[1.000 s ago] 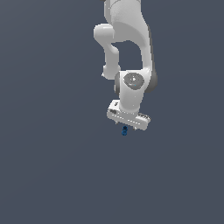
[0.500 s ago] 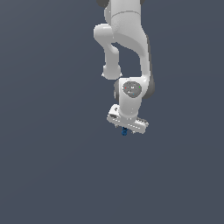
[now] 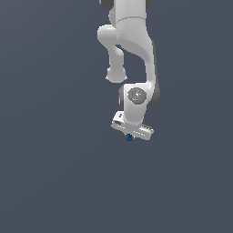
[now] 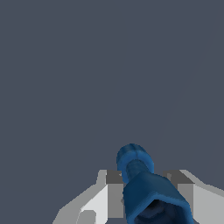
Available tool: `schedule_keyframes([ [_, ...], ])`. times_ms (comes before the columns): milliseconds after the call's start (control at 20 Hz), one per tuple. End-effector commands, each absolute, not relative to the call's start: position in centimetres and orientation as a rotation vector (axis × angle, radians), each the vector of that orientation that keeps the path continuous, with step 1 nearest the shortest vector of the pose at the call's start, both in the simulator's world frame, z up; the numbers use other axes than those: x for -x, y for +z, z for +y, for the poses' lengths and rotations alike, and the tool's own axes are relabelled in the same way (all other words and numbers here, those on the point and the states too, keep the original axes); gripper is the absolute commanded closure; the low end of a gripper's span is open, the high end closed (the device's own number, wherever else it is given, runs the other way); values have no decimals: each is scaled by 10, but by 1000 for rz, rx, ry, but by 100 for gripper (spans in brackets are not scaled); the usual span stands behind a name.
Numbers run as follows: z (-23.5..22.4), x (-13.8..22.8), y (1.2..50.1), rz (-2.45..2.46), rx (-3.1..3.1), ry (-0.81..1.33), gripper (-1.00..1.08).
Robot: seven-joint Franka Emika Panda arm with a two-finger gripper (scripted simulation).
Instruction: Pick up the object and move it to a goal position.
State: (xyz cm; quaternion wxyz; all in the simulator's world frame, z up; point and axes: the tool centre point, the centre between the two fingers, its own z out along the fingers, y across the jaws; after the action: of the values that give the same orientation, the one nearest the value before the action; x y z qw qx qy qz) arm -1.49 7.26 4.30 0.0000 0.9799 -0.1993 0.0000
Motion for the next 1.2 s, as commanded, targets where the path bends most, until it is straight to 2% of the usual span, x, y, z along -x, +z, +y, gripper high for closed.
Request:
schedule_keyframes([
  [0,73,15,43,-626,-3079,0,108],
  [600,73,12,58,-626,-3079,0,108],
  [1150,73,-5,139,-626,-3078,0,108],
])
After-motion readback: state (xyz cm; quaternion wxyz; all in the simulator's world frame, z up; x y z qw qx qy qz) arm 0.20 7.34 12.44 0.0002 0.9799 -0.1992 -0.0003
